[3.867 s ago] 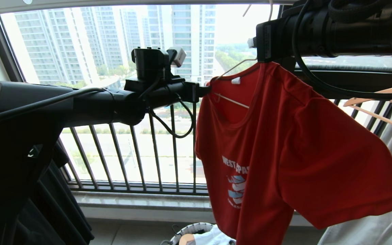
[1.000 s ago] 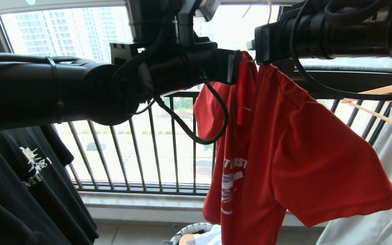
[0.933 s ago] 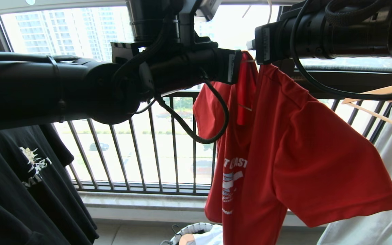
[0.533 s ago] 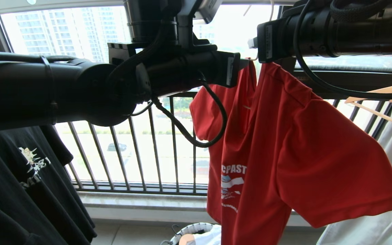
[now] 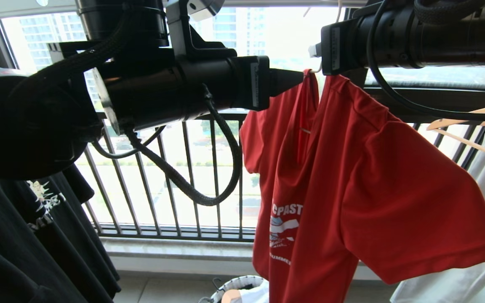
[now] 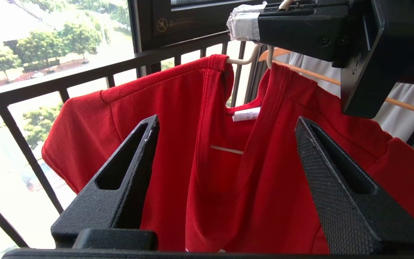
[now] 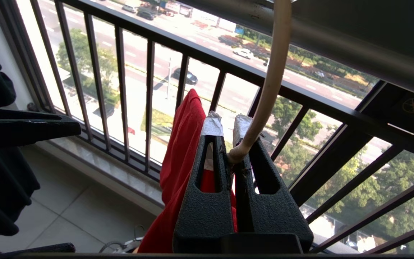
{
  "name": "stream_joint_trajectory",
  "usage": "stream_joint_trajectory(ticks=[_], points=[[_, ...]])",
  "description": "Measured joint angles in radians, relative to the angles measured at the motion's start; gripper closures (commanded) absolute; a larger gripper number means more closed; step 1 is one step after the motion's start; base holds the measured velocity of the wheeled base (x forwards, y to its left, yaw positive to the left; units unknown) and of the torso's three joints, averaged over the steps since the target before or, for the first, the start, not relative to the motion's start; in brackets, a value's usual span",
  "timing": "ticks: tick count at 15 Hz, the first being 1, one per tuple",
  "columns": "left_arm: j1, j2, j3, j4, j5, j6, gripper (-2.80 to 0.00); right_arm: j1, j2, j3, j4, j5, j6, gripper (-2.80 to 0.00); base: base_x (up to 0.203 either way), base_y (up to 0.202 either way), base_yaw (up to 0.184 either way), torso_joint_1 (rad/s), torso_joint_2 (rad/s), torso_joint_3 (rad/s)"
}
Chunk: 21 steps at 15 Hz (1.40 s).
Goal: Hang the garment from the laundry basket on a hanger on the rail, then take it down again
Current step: Take the clothes off the clothes rack
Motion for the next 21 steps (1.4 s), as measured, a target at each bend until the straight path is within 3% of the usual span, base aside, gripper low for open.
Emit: stream_joint_trajectory(ticks=[1, 5, 9, 11, 12, 13, 21], points=[[0.002, -0.018, 0.021, -0.004, 0.001, -0.017, 0.00, 0.000, -0.002, 0.000, 0.000, 0.000, 0.000, 0.00, 0.000, 0.000, 0.000, 0.000, 0.00, 0.000], [0.026, -0.061, 0.042, -0.004, -0.012, -0.126, 0.00, 0.000, -0.008, 0.006, 0.000, 0.001, 0.006, 0.00, 0.000, 0.000, 0.000, 0.000, 0.00, 0.000], [0.027, -0.058, 0.046, 0.006, -0.208, -0.159, 0.00, 0.000, -0.016, 0.011, 0.001, 0.008, 0.006, 0.00, 0.000, 0.000, 0.000, 0.000, 0.00, 0.000], [0.027, -0.037, 0.046, 0.007, -0.243, -0.164, 0.00, 0.000, -0.016, 0.012, 0.001, 0.009, 0.007, 0.00, 0.000, 0.000, 0.000, 0.000, 0.00, 0.000], [0.027, -0.022, 0.043, 0.006, -0.267, -0.163, -0.59, 0.000, -0.016, 0.012, 0.000, 0.009, 0.006, 0.00, 0.000, 0.000, 0.000, 0.000, 0.00, 0.000], [0.027, -0.007, 0.040, 0.003, -0.283, -0.163, -2.80, 0.000, -0.016, 0.012, 0.000, 0.009, 0.007, 0.00, 0.000, 0.000, 0.000, 0.000, 0.00, 0.000], [0.029, 0.066, 0.034, -0.006, -0.290, -0.154, -2.80, 0.001, -0.013, 0.019, 0.000, 0.010, 0.009, 0.00, 0.000, 0.000, 0.000, 0.000, 0.00, 0.000]])
